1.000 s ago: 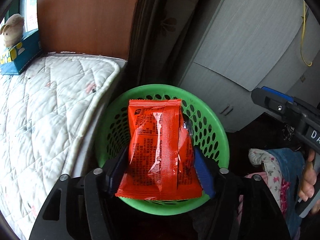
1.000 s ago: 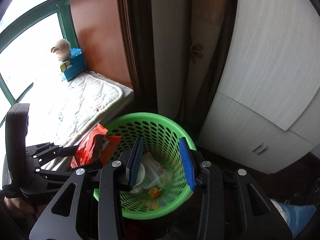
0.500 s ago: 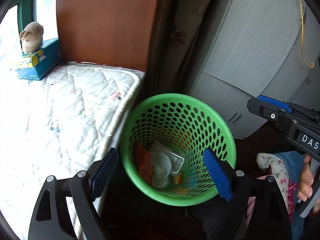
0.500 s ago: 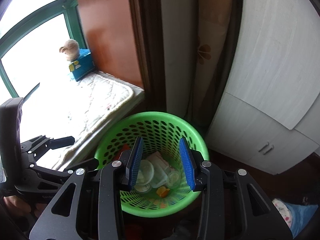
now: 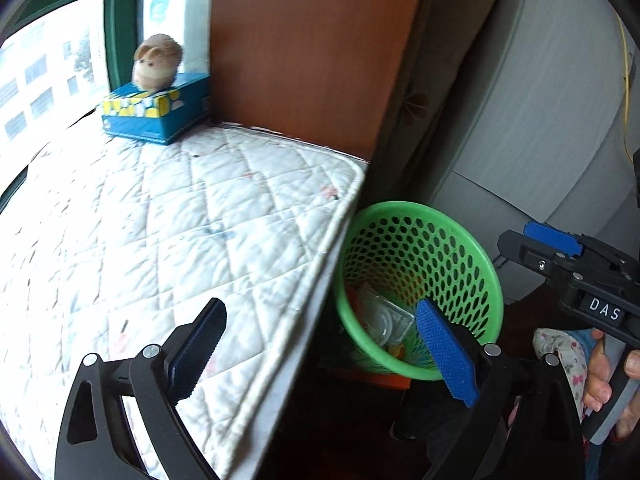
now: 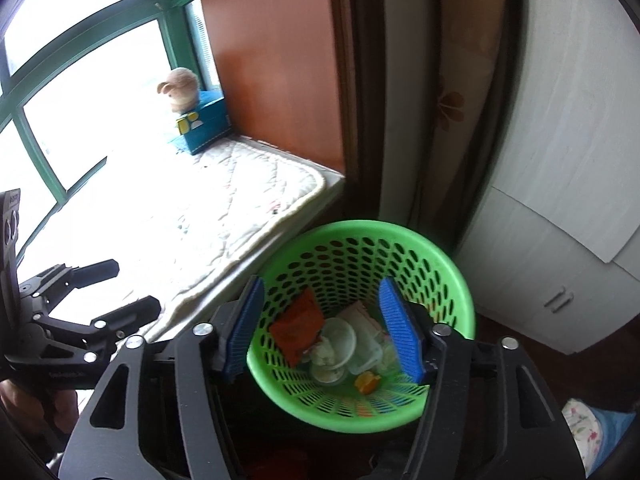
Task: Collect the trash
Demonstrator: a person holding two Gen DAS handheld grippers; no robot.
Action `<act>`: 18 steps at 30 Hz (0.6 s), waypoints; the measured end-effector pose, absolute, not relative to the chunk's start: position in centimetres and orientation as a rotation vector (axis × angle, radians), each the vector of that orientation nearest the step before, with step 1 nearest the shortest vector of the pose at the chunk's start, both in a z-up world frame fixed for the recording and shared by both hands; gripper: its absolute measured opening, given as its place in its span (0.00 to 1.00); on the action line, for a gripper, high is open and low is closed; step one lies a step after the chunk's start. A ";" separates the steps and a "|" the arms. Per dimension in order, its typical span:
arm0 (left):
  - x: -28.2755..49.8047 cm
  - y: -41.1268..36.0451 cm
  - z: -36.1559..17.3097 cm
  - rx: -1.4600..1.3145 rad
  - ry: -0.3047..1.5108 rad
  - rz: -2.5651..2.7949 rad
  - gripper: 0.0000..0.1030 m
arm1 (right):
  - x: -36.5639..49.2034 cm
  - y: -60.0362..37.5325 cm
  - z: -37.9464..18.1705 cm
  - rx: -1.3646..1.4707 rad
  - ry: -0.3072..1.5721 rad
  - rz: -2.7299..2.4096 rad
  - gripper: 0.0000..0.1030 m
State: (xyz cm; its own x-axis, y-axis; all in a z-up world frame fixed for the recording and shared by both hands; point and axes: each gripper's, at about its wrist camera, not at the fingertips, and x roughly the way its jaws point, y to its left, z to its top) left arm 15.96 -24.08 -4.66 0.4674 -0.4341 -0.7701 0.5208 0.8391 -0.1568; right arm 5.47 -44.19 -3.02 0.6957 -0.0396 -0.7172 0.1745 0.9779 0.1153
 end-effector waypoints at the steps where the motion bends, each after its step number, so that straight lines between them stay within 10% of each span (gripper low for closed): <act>1: 16.0 -23.4 -4.5 0.100 0.911 -0.575 0.90 | 5.6 -43.8 -3.0 0.180 0.793 -0.111 0.65; 18: 16.4 -10.6 -5.1 0.021 0.908 -0.345 0.93 | 9.0 -34.6 -3.5 0.149 0.787 0.056 0.81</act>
State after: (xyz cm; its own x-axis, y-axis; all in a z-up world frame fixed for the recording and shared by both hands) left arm 16.41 -10.57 -5.10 0.5640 -0.2849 -0.7751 0.3023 0.9447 -0.1272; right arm 9.04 -34.61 -3.50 0.7053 0.1058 -0.7010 0.0053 0.9880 0.1544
